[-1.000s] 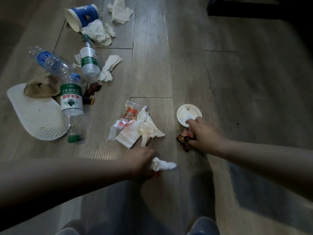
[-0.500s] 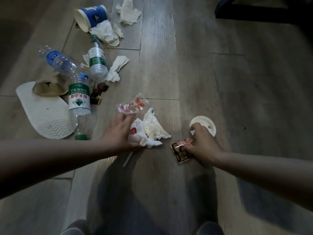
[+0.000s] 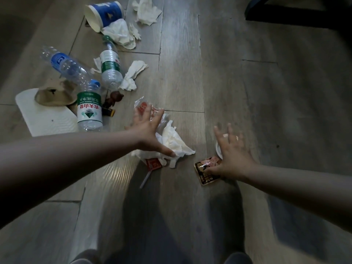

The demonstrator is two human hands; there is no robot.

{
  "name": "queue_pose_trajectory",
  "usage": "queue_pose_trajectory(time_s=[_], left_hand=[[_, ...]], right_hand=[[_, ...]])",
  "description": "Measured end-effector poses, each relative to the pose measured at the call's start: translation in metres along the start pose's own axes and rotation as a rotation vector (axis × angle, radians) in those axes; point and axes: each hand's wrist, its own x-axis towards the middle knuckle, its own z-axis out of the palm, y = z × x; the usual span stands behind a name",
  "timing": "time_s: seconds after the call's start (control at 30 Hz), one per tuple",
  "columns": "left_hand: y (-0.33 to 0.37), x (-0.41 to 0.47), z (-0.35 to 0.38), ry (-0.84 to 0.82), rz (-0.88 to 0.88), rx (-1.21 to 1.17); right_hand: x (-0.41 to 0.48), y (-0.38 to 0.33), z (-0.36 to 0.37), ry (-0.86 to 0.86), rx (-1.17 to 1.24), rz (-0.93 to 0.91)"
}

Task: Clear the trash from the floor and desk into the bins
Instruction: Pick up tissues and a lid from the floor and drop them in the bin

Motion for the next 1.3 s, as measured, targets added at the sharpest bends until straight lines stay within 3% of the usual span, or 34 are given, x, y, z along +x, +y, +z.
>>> queue_pose_trajectory(time_s=[0.13, 0.27, 0.53, 0.77, 0.9, 1.03, 1.3], left_hand=[[0.009, 0.002, 0.015, -0.081, -0.057, -0.044], [0.010, -0.009, 0.030, 0.036, -0.003, 0.059], [0.023, -0.017, 0.032, 0.217, 0.029, 0.045], [0.029, -0.006, 0.030, 0.037, -0.019, 0.073], [0.029, -0.001, 0.038, 0.132, 0.109, 0.249], [0.029, 0.001, 0.043, 0.172, 0.172, 0.159], [0.035, -0.008, 0.043, 0.179, 0.115, -0.081]], right_hand=[[0.012, 0.007, -0.004, -0.123, 0.136, 0.124], [0.009, 0.002, 0.004, -0.095, 0.056, 0.076], [-0.003, -0.005, 0.017, -0.030, -0.044, 0.016], [-0.004, -0.002, 0.018, 0.004, -0.036, 0.009], [-0.003, -0.001, 0.017, 0.009, -0.047, -0.002], [-0.003, -0.002, 0.017, 0.005, -0.045, -0.004], [-0.007, -0.003, 0.020, 0.005, -0.009, -0.003]])
